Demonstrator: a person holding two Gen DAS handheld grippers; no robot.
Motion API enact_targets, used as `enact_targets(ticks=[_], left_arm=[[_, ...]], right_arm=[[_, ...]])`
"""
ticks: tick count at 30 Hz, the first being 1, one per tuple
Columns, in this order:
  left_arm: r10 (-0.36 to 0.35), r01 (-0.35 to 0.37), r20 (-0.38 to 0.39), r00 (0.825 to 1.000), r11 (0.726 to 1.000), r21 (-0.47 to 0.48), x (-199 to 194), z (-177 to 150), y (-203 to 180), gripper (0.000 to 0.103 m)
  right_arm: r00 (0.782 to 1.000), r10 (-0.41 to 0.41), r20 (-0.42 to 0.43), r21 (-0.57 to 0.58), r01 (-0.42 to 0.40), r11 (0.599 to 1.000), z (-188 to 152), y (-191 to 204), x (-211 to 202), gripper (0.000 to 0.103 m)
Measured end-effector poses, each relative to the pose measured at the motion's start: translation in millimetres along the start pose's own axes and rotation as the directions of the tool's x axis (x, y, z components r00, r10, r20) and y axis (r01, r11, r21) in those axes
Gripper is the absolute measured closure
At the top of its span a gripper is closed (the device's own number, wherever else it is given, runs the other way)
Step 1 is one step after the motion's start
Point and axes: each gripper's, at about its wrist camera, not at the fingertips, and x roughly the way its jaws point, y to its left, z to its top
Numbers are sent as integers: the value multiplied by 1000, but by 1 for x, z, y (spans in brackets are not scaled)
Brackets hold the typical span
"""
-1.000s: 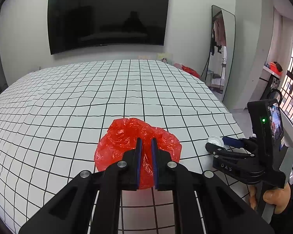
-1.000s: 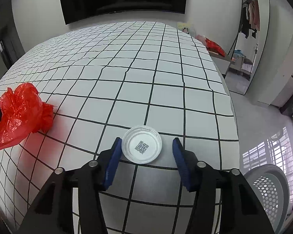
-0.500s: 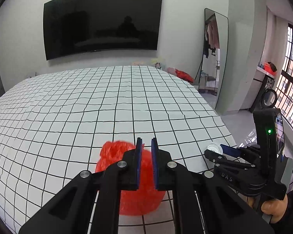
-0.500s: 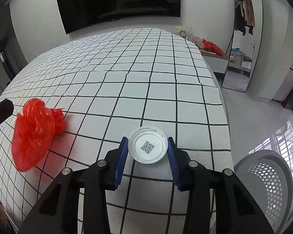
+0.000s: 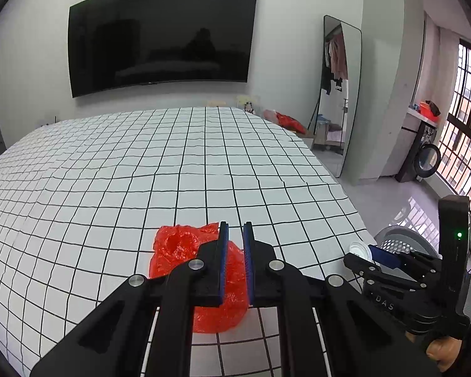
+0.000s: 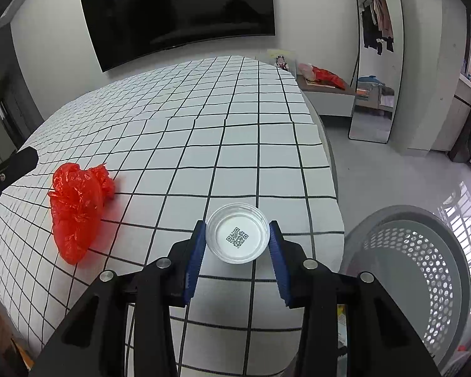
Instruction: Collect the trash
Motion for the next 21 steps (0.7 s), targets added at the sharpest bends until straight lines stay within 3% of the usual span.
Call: enact_targets(ticks=[2,4,6,7,15,21], left_arm=[[13,-13,-10,1000,1000,-6,0,-4,4,87],[35,-35,-14,999,999,-7,-2,-8,8,72],[53,-54,-9,999,999,-10,-3,-12,13,39],[64,-64,0,998,998,-10,-4,-14,15,32],[91,-91,-42,995,996,3,14,-19,18,10],[99,-101,-115,988,995,-11,42,-21,22,7]], right_arm=[[1000,4,4,7,-4,1000,-5,-1,-5,64],[1000,8,11,11,-8,1000,-9,0,-9,64],[1000,14,19,15,-14,1000,-12,0,-15,64],[1000,16,21,17,-16,1000,-12,1,-16,64],[1000,25,19,33,-26,999,-18,-3,-22,64],[999,28,15,48,-29,998,-17,-8,-21,64]])
